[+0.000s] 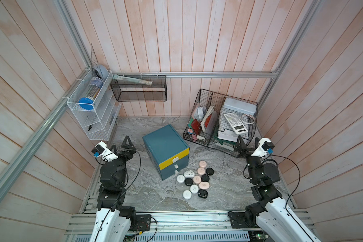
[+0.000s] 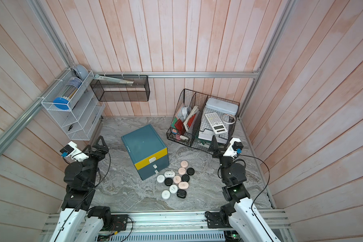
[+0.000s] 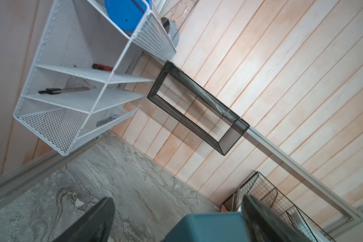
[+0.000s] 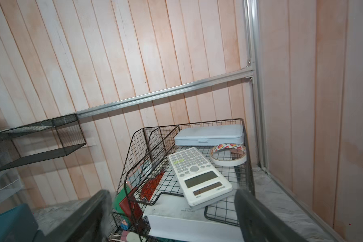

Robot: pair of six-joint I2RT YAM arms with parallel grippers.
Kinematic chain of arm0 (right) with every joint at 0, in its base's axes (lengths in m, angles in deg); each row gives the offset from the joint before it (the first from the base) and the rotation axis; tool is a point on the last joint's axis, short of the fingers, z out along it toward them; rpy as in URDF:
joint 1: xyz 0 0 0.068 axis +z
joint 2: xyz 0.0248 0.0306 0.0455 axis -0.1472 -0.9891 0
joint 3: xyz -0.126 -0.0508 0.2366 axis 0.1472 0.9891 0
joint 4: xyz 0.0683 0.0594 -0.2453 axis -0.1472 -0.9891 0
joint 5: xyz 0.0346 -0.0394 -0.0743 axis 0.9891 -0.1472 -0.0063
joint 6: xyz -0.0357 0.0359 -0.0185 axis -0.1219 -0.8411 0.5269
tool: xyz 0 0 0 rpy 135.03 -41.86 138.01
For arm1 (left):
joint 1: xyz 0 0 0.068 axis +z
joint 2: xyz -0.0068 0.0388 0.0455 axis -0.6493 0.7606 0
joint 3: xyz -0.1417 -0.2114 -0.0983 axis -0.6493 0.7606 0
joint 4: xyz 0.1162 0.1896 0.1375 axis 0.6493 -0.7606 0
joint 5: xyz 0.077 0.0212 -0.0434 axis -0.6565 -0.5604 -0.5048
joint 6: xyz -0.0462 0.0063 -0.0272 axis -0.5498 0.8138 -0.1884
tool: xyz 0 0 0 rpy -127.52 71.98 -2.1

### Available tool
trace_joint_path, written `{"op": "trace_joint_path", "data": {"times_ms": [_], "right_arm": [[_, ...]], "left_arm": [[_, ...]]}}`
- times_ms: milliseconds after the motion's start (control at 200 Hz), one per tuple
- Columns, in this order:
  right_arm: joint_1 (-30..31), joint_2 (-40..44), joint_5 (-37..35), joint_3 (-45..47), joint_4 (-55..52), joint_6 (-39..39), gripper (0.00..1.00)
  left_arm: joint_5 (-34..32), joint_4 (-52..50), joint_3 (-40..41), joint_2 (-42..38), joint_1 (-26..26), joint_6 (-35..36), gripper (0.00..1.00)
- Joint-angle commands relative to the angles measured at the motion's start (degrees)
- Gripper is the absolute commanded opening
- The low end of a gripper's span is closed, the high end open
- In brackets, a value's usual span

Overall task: Put the bluetooth earphones in the drawer according to color
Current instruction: Move the storage box to the center of the board.

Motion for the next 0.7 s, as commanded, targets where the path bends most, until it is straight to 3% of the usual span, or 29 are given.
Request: {"op": "trace_joint_path", "data": {"times_ms": [0, 115, 230, 385, 525, 695], "right_arm": [[-0.6, 0.8, 9.8, -3.2, -15.0, -8.9, 0.98], [-4.0, 0.6, 16.3, -2.8, -16.1, -14.2, 0.98], [-9.5, -1.8, 27.4, -2.3, -14.5, -17.8, 0.98], [-10.3, -9.8, 40.0, -2.9, -12.4, -16.2, 0.92], [-7.6, -16.1, 47.1, -1.9, -8.5, -15.9, 0.88], [2.0, -22.5, 46.0, -5.2, -9.5, -13.0, 0.87]], "left_arm": [[8.6, -14.3, -3.4, -0.5, -0.1, -2.6, 1.00], [10.9, -16.6, -4.2, -1.3, -0.1, -2.3, 1.00], [5.6, -17.8, -2.3, -2.7, 0.0, -10.4, 1.00], [10.6, -12.9, -0.8, 2.3, 0.3, -12.6, 1.00], [14.8, -8.7, 0.6, 7.1, -1.2, -14.3, 1.00], [10.0, -11.0, -0.3, 10.0, -7.2, -15.0, 1.00]]}}
